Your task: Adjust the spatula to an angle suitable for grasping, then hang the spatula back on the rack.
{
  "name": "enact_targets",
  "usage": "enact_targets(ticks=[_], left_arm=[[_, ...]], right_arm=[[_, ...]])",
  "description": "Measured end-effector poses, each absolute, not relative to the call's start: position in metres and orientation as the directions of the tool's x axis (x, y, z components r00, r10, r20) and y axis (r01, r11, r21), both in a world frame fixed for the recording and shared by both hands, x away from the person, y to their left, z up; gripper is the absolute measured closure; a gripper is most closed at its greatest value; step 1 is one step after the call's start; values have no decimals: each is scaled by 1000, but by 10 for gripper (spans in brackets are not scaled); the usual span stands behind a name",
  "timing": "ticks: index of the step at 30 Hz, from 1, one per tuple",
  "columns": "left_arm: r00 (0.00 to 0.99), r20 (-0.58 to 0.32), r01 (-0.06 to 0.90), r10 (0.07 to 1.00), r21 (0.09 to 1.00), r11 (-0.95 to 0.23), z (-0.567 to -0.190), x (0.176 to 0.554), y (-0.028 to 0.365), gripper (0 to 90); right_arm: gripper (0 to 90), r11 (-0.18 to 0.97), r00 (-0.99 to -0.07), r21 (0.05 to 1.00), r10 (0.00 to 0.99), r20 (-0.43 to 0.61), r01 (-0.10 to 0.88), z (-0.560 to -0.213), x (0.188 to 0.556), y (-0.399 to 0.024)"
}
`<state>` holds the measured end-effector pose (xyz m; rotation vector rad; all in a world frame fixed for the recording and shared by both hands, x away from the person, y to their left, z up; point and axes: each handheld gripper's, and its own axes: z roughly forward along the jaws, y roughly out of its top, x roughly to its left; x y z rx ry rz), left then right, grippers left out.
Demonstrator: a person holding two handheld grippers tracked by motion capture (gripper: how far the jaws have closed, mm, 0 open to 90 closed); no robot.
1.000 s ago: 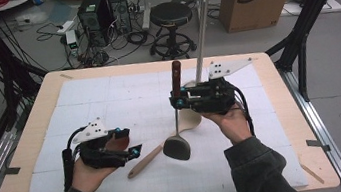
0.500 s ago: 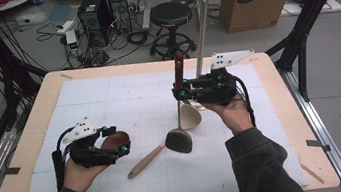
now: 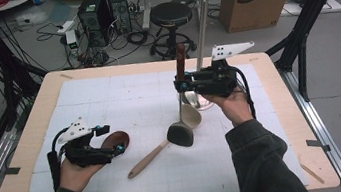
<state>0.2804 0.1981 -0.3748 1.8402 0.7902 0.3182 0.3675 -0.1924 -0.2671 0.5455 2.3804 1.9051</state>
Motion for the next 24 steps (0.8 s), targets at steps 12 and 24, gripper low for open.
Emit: enact_targets(ticks=[12,24], left_arm=[[748,-139,367,649,901,-231,-375,280,197,175],[746,-133,365,652,901,-233,-376,280,199,167]], right_arm=[[735,179,-930,951,319,185,250,-263,378,-199],[735,190,-922,947,341,182,257,-259,389,-203]])
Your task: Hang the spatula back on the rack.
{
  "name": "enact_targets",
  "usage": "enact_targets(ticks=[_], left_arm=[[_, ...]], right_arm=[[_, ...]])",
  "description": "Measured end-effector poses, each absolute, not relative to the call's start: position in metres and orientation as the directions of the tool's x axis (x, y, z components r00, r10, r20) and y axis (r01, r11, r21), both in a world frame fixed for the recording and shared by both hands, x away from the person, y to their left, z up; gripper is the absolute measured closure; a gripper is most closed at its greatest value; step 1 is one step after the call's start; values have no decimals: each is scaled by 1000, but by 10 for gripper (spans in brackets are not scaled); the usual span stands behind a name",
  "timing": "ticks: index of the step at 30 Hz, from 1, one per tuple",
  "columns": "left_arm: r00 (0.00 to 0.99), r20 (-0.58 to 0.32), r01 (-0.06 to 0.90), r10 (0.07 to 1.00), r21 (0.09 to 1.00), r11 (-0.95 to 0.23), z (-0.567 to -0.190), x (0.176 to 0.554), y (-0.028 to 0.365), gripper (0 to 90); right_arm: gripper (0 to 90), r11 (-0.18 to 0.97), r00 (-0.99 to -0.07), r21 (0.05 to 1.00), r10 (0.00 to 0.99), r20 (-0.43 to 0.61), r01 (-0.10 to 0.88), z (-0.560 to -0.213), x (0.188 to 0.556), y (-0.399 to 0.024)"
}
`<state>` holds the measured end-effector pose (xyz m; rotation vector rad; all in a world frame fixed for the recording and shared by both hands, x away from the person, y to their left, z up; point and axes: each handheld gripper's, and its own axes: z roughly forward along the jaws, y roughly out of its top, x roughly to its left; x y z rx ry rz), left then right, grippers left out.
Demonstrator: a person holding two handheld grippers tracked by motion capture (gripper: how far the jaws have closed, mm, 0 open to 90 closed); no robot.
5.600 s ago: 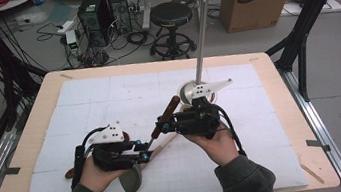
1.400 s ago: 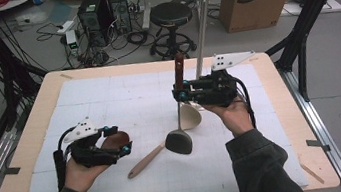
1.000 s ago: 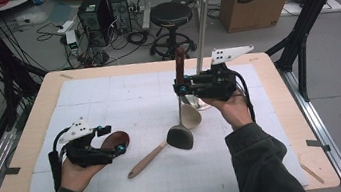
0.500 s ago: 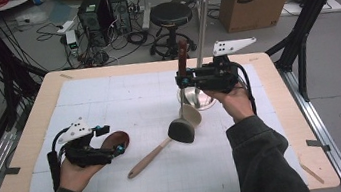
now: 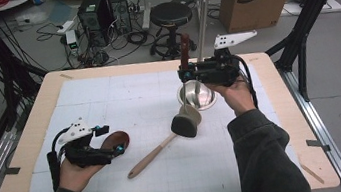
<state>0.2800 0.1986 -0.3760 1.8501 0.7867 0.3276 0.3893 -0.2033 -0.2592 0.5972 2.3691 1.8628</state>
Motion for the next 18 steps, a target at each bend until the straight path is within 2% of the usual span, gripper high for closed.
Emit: enact_targets(ticks=[7,18], left_arm=[[748,-129,365,651,899,-242,-376,280,198,164],[749,-125,367,650,896,-251,-378,279,197,156]], right_arm=[[735,188,-916,946,358,183,263,-258,394,-207],[735,183,-906,949,386,172,258,-238,408,-216]])
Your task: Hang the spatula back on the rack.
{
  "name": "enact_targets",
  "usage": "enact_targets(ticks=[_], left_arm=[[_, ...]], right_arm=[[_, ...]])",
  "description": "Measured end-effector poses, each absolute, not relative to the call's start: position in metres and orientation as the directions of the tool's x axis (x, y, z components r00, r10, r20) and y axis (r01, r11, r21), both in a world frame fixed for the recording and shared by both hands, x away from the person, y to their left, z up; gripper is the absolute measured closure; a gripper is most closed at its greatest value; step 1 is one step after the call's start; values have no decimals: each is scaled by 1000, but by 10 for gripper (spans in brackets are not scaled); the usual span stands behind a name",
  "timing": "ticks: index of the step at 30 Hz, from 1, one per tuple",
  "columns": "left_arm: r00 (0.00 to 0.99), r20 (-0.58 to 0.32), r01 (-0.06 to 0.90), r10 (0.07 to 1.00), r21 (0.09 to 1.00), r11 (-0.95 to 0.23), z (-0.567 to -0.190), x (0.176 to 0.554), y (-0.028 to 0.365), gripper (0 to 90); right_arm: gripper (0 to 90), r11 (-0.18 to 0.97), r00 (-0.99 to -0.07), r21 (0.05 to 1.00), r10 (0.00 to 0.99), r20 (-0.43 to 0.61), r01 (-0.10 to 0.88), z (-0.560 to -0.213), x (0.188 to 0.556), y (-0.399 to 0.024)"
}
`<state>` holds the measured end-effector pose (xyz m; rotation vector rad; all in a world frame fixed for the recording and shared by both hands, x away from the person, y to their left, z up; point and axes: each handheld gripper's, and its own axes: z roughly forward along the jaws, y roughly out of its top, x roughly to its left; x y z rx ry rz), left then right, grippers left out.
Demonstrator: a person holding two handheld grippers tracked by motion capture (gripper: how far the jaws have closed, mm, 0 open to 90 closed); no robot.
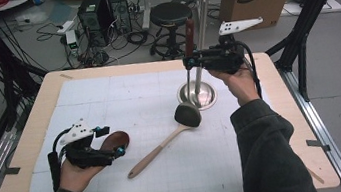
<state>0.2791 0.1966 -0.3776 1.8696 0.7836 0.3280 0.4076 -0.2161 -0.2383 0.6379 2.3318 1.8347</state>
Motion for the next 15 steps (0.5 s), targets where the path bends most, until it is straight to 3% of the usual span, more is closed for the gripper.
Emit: enact_targets(ticks=[15], left_arm=[[749,-130,367,649,897,-245,-378,279,197,153]], right_arm=[[736,174,-899,952,405,165,252,-220,414,-228]])
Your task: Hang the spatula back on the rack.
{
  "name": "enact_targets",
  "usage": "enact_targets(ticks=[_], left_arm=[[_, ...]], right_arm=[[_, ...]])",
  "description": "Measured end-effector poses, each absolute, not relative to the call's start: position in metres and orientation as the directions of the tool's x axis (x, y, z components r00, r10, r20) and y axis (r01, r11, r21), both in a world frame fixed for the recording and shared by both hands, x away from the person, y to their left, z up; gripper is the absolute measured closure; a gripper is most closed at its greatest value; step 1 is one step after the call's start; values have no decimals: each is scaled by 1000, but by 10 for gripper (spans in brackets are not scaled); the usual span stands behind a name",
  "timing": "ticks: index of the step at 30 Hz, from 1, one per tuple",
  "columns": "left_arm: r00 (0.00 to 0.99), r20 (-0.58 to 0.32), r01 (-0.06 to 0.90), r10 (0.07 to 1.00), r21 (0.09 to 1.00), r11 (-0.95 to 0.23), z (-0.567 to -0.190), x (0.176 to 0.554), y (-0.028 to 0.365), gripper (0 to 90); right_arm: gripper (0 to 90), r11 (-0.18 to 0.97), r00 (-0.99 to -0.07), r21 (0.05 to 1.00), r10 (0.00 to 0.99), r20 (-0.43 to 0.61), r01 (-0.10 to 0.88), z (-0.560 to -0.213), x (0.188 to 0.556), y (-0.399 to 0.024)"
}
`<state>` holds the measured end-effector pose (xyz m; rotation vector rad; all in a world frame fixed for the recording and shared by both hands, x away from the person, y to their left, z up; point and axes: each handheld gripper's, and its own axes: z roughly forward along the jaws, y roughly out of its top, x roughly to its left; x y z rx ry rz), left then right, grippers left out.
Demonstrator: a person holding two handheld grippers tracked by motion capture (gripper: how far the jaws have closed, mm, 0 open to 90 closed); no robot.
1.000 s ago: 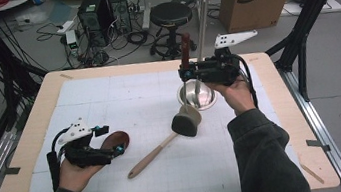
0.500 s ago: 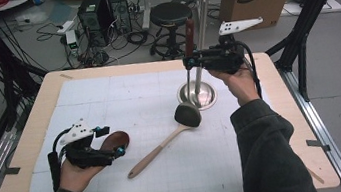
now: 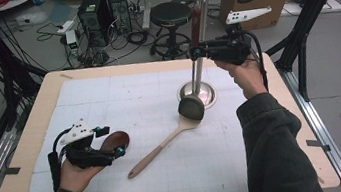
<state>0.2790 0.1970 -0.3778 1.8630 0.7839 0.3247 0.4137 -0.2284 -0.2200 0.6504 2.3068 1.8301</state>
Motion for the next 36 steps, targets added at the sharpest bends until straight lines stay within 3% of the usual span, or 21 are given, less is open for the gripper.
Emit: enact_targets(ticks=[18,36], left_arm=[[749,-131,366,649,899,-240,-378,279,197,153],[755,-133,363,643,901,-240,-378,279,197,152]], right_arm=[[735,159,-885,955,436,161,251,-200,423,-238],[735,150,-863,945,467,190,290,-207,438,-244]])
